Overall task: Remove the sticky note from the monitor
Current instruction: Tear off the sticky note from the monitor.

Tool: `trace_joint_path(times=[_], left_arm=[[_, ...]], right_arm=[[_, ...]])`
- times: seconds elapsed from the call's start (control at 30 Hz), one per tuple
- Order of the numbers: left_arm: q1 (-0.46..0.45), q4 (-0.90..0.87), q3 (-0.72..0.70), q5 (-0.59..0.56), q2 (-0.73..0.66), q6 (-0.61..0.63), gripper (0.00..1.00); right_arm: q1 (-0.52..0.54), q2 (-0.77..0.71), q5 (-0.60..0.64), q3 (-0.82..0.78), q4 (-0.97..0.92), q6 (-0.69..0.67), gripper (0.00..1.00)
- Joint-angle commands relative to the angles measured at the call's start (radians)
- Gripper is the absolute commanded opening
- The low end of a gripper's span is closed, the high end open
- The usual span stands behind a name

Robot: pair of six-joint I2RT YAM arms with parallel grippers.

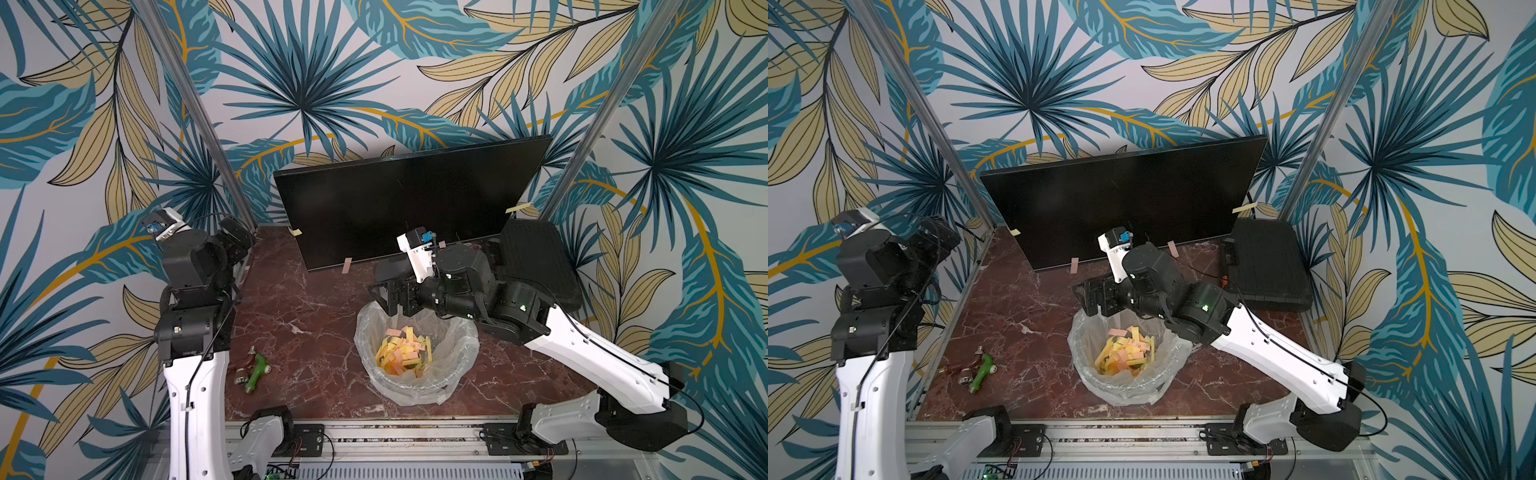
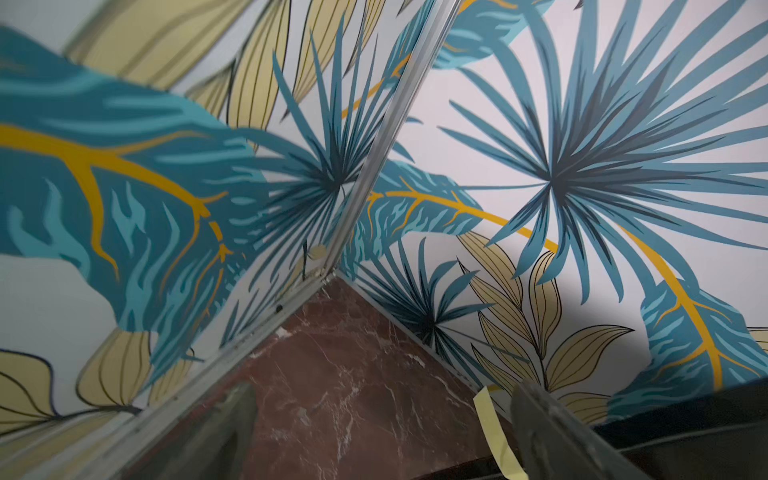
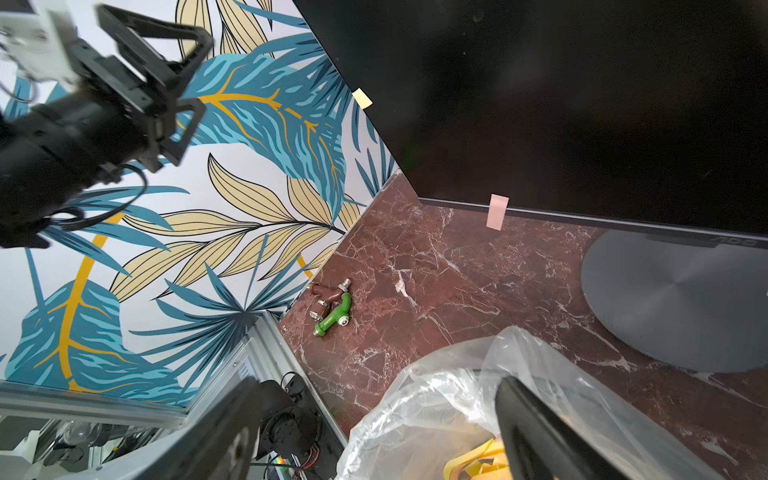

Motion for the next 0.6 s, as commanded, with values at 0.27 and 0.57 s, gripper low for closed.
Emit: trace_joint_path(times=[0.27, 0.57], left_arm=[[0.077, 0.461, -0.287, 0.501, 0.070, -0.613, 1.00], [0.074, 0.724, -0.351, 0.598, 0.175, -0.851, 1.00]], right_arm=[[0.005, -0.025, 0.008, -0.046, 0.005, 0.003, 0.91], [0.006, -0.027, 0.016, -0.079, 0.027, 0.014, 0.91]])
